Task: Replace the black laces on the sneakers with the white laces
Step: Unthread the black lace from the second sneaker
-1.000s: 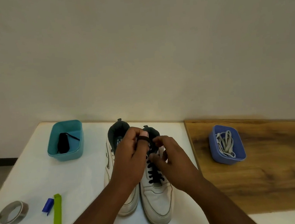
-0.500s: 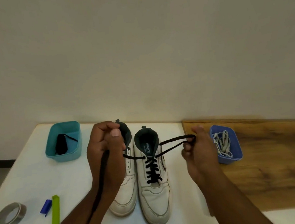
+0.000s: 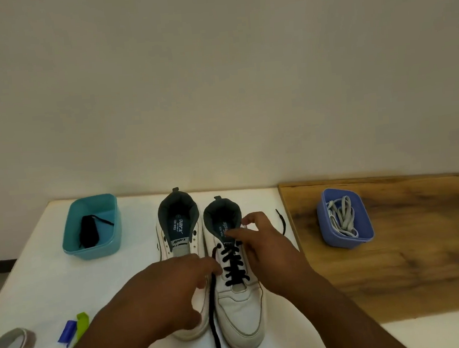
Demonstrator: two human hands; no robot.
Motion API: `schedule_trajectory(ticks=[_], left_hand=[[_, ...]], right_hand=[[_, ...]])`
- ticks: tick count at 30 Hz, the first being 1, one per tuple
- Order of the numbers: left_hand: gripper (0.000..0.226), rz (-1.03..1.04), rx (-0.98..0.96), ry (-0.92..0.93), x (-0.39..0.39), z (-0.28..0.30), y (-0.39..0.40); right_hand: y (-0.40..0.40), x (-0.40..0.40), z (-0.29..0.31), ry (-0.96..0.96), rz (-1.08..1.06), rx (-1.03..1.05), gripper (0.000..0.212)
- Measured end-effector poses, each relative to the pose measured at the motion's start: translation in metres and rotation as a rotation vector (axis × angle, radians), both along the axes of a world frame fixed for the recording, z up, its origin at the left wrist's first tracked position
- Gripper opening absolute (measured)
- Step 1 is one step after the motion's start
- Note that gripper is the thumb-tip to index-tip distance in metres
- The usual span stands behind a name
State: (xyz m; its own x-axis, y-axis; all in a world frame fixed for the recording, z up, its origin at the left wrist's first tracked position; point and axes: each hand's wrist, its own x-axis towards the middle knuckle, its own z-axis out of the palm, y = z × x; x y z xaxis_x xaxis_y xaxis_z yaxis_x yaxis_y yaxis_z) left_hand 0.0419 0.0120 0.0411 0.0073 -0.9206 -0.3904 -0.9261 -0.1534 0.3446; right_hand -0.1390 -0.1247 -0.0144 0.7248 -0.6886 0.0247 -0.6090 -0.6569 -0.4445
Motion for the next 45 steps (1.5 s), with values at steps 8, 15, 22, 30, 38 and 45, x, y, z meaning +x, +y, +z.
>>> schedule_trajectory(ticks=[8,15,22,30,38,45], left_hand=[[0.048,0.216,-0.474,0.011,-0.012,-0.053,-0.045],[0.021,0.315,-0.575,0.085,0.009,-0.067,-0.049],[0.027,0.349,-0.602,0.101,0.008,-0.069,-0.050],[0.030,0.281,-0.632,0.116,0.002,-0.071,-0.048],[0.029,0.272,-0.643,0.096,0.002,-0.068,-0.048],[0.027,0.257,-0.660,0.142,0.000,-0.072,-0.047]], right_hand=[[-0.002,0.002,-0.003,-0.013,-0.037,0.009,0.032],[-0.013,-0.003,-0.003,-0.081,-0.082,0.018,0.015],[-0.008,-0.005,0.001,-0.063,-0.187,0.040,0.014],[0.005,0.022,-0.006,0.037,-0.099,0.052,0.024],[0.004,0.022,-0.009,-0.136,-0.310,0.020,0.018],[0.008,0.024,-0.002,-0.021,-0.177,0.017,0.030]])
